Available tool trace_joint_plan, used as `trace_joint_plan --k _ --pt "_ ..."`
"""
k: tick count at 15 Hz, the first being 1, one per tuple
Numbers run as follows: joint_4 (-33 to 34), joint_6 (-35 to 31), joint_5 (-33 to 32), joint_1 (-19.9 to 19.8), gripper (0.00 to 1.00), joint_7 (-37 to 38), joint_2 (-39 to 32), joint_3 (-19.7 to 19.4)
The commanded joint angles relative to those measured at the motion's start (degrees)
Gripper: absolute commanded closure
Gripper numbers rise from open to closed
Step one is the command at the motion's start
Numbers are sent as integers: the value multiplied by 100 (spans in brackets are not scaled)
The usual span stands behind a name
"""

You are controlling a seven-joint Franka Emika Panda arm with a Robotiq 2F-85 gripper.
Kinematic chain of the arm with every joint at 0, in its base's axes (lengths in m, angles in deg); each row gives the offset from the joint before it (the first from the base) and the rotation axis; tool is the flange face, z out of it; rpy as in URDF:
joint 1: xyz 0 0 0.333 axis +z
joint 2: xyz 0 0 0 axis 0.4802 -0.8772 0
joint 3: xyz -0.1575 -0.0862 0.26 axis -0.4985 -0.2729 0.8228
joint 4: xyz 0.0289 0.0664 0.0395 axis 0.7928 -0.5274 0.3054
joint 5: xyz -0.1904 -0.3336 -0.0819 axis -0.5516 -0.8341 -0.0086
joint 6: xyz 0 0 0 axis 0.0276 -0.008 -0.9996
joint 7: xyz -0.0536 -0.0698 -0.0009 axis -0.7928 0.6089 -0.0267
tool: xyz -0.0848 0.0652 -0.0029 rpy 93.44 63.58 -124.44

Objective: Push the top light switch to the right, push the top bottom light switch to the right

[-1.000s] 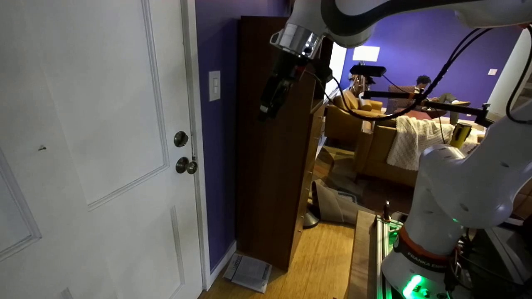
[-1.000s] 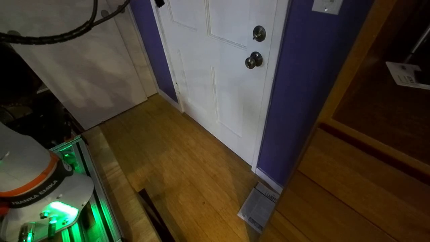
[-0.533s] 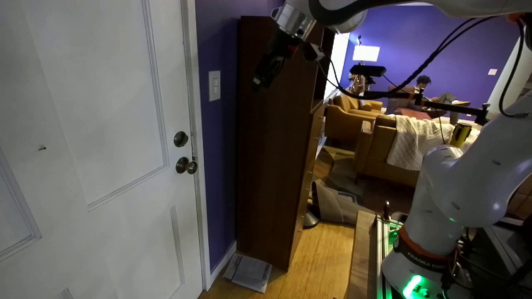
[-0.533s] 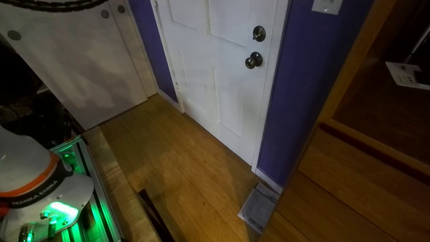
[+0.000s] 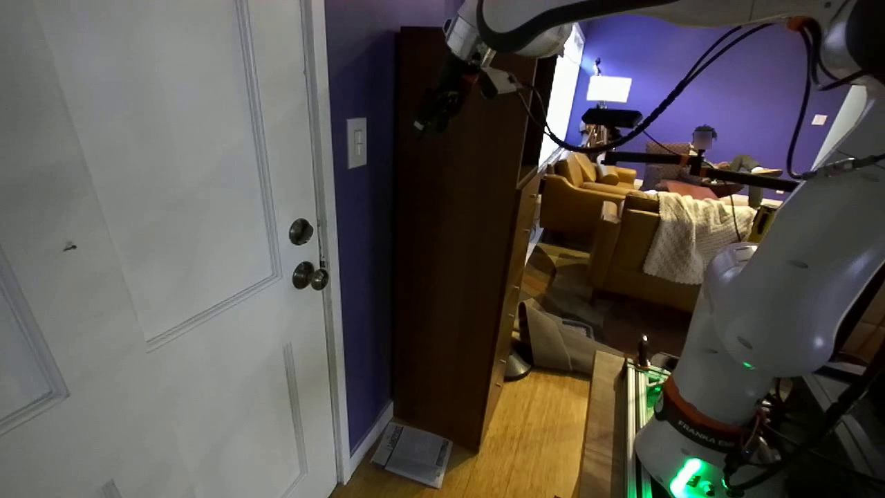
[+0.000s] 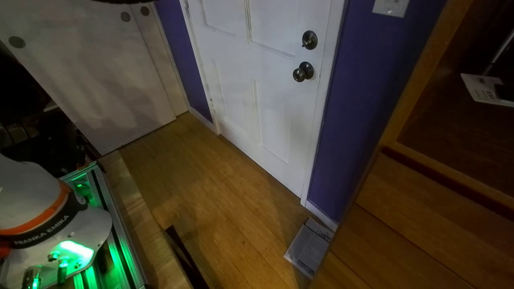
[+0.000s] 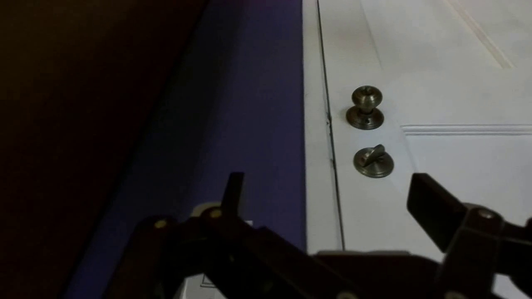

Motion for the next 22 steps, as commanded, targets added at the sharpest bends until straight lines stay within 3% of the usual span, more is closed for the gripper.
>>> trace_joint_plan --k 1,3,4,14,18,19,20,22 --pt "553 -119 -114 -126 0 -79 -563 -136" --pt "785 -53 -7 -177 0 79 -768 -178" --pt "516 -110 -2 -136 0 -19 -526 -136" --pt "626 -243 15 -144 0 -13 -651 -135" --pt "1149 -182 469 -115 0 -356 -1140 -251" --pt "1306 -202 535 -137 25 -391 -1291 -266" --pt "1449 -224 574 -162 26 -405 -1435 -274" --pt "1787 -253 621 -221 42 -397 -1762 -293"
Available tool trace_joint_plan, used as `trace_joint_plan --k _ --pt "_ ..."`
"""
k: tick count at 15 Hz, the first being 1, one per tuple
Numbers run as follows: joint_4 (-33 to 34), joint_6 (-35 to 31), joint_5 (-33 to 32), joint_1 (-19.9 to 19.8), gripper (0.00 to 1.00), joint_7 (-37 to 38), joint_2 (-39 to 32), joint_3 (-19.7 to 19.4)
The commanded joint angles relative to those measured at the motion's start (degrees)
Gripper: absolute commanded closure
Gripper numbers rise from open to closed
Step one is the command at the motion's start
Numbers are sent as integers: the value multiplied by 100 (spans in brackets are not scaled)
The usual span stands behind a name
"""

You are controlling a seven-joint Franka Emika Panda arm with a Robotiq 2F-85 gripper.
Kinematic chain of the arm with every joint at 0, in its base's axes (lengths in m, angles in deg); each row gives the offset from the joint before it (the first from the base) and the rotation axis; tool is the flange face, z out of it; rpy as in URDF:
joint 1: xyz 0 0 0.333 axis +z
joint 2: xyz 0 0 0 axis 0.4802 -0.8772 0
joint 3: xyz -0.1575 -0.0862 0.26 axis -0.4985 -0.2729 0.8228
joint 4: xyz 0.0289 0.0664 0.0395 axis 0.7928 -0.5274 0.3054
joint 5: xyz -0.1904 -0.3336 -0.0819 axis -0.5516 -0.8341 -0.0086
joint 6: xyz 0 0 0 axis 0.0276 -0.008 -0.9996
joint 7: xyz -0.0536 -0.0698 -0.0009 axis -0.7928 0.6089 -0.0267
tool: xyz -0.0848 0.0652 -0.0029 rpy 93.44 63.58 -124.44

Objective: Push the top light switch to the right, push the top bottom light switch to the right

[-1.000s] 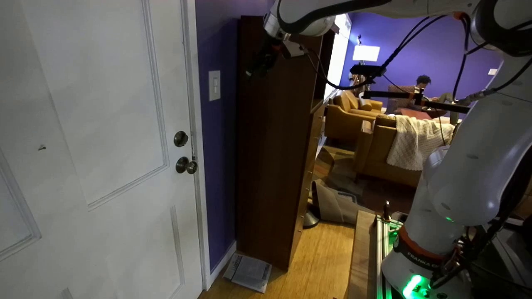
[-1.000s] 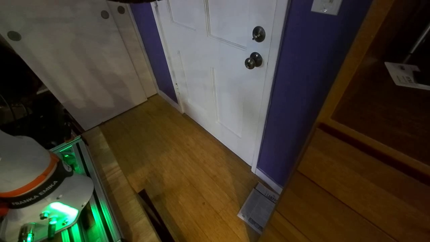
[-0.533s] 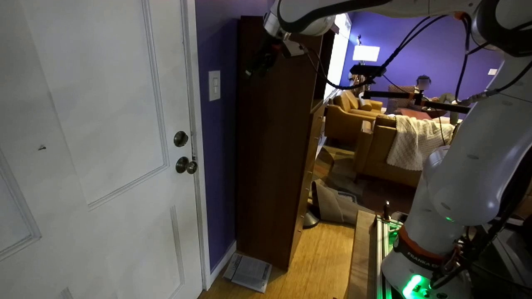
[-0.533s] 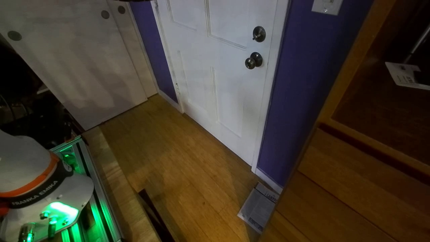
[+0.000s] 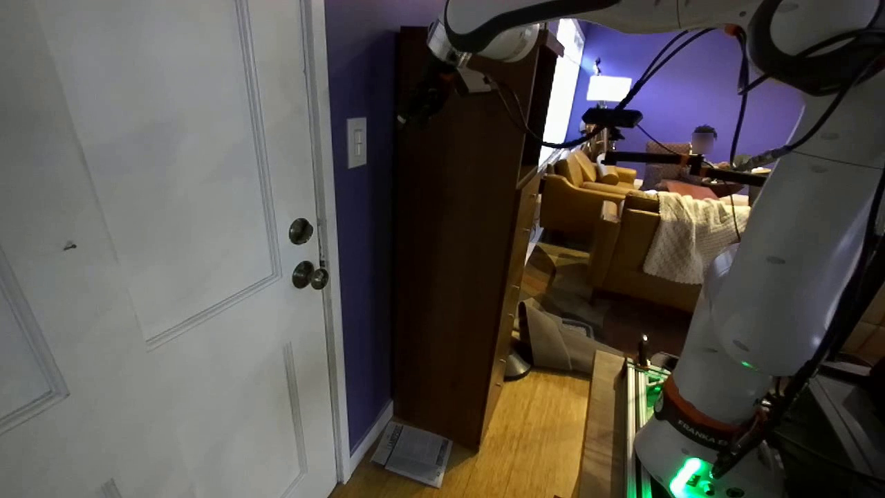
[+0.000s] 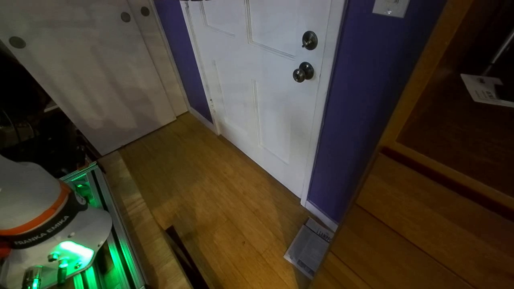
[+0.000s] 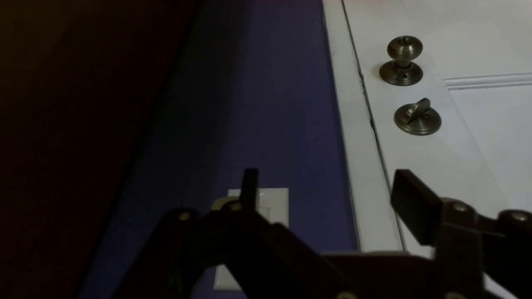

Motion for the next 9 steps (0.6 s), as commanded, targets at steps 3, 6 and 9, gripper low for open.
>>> trace_joint_plan --k 3,6,9 --pt "1012 -120 270 -149 67 -20 -969 -34" --pt "1410 -260 239 -216 89 116 -1371 1" --pt "1765 -345 195 -270 100 286 -1712 11"
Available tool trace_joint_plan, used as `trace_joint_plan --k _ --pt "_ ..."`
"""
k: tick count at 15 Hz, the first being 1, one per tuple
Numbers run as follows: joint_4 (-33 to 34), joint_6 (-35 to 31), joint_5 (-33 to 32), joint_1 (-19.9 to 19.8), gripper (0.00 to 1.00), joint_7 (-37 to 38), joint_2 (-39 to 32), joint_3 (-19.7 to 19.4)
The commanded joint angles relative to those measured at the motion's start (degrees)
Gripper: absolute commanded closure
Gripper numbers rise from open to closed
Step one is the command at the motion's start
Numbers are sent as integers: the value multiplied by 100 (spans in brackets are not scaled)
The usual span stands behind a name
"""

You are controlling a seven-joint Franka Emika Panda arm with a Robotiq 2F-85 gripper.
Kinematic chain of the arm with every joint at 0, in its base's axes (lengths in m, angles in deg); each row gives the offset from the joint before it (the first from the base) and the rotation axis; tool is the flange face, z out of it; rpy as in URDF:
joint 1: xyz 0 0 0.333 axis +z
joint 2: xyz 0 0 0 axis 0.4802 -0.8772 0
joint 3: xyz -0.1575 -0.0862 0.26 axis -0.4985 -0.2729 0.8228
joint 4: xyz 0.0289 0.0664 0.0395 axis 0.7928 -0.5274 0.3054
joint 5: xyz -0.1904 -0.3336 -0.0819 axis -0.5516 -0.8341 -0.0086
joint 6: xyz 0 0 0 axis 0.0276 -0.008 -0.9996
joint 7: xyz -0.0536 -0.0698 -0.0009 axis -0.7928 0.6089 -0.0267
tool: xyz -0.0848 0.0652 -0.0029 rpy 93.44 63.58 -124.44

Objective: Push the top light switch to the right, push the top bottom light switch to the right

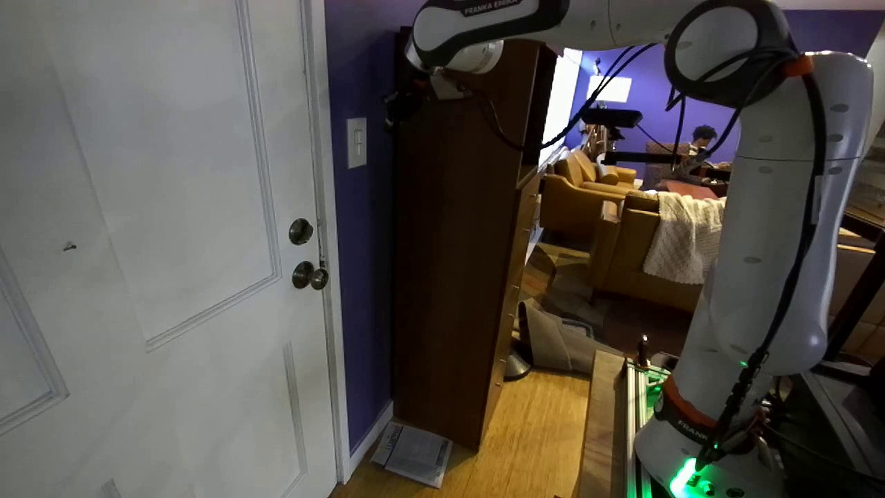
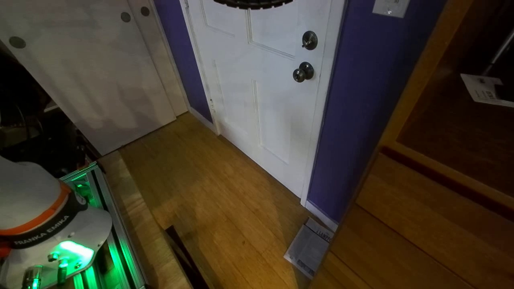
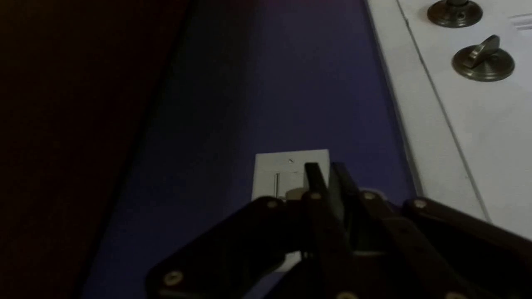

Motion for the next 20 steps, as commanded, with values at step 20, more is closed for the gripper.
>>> trace_joint_plan --k 20 --pt "2106 70 -9 -264 100 888 -1826 141"
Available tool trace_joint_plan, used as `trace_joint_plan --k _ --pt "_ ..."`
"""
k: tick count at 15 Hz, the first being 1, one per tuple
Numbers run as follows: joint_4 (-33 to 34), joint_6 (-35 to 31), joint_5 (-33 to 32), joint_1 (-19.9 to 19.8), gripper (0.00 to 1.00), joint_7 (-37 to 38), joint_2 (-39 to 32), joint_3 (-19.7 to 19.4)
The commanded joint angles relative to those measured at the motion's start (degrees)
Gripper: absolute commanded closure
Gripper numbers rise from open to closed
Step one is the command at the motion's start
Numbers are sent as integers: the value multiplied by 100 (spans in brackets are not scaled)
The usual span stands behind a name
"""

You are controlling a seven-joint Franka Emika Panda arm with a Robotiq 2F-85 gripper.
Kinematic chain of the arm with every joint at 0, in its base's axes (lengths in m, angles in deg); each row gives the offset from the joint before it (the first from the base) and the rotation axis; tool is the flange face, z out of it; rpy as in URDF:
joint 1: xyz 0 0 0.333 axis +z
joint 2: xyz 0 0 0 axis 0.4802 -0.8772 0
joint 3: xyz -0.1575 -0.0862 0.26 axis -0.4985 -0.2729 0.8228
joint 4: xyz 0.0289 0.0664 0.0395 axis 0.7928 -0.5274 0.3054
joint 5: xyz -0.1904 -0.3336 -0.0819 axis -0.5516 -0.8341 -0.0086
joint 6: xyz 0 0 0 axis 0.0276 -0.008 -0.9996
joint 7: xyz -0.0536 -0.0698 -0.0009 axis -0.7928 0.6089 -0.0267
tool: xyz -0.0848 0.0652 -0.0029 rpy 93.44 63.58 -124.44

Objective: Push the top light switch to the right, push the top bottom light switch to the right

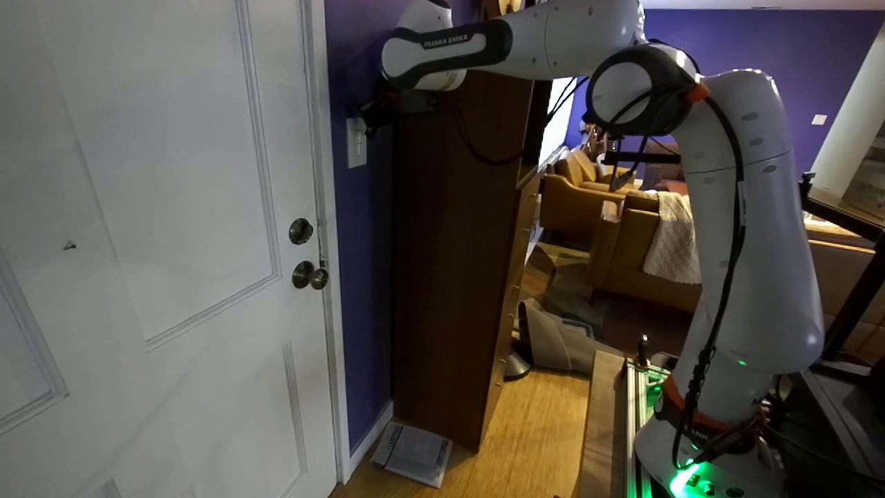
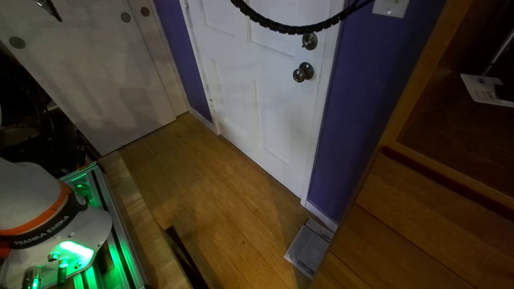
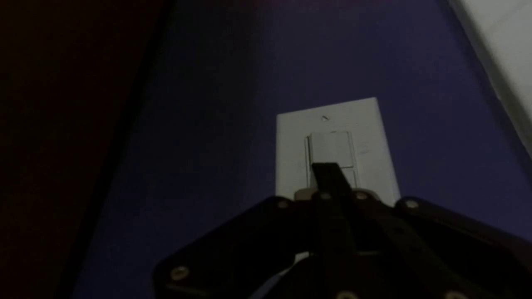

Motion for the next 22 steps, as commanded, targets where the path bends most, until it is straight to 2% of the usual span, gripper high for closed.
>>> trace_joint_plan --k 1,7,15,18,22 --pt "395 218 -27 -96 100 171 -266 95" --pt "646 150 -44 -13 100 307 -497 -96" --pt "952 397 28 -65 100 193 -676 -62" --pt "951 1000 26 -63 100 135 -562 -47" --pt "911 2294 115 -112 100 -84 -290 2"
